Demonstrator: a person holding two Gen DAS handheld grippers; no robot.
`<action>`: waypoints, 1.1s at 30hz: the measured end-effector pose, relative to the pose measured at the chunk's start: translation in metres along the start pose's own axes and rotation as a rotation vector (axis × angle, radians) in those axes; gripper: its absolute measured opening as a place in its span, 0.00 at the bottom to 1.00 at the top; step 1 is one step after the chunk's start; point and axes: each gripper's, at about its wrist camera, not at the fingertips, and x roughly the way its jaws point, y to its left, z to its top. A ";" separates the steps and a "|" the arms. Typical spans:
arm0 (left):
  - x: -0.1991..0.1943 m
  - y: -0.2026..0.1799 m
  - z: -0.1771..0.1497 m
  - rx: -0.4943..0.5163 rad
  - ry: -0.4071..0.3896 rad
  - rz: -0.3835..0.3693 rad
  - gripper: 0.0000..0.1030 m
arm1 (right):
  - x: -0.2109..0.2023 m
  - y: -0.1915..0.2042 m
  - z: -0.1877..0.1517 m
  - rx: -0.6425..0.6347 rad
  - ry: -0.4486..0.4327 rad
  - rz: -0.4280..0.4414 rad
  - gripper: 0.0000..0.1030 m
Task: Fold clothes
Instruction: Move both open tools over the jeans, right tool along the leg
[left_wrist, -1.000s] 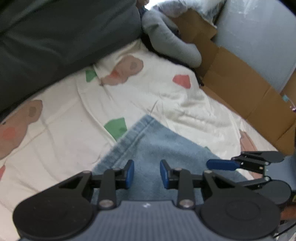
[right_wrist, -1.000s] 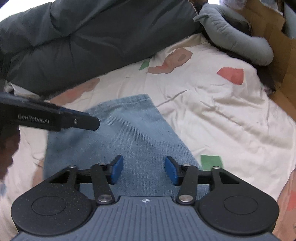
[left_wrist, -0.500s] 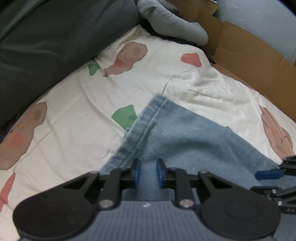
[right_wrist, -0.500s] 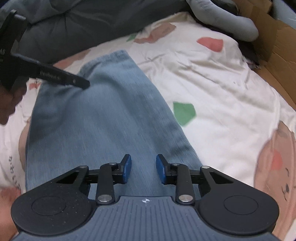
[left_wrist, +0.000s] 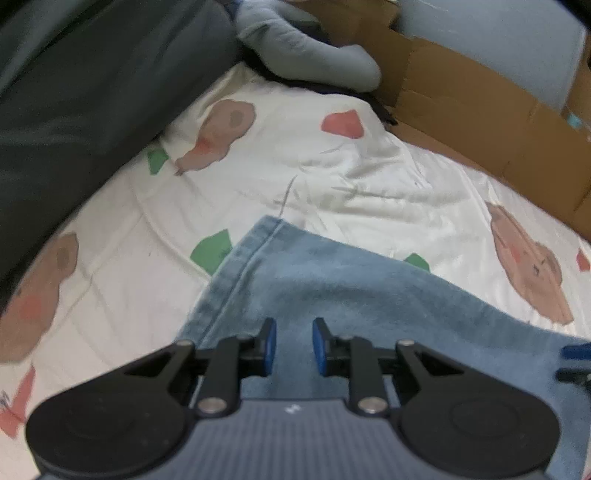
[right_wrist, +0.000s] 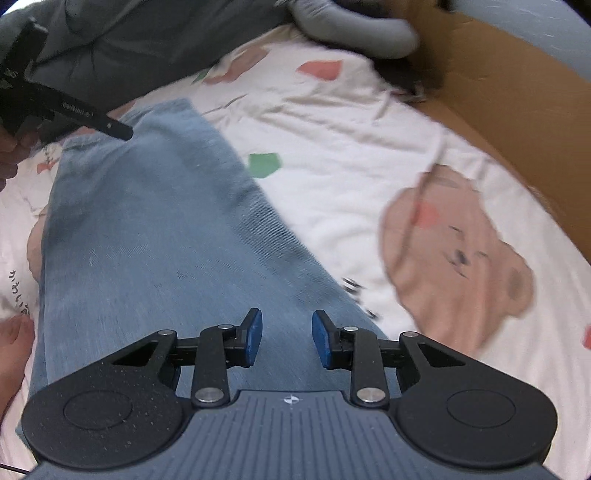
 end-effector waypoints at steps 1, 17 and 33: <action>0.001 -0.003 0.003 0.017 0.004 0.000 0.22 | -0.005 -0.004 -0.005 0.011 -0.009 -0.006 0.35; 0.027 -0.015 0.005 0.054 0.024 -0.008 0.24 | -0.028 -0.047 -0.061 0.064 -0.064 -0.030 0.34; 0.036 -0.009 0.003 0.002 0.019 -0.016 0.24 | -0.040 -0.057 -0.088 0.134 -0.046 -0.112 0.27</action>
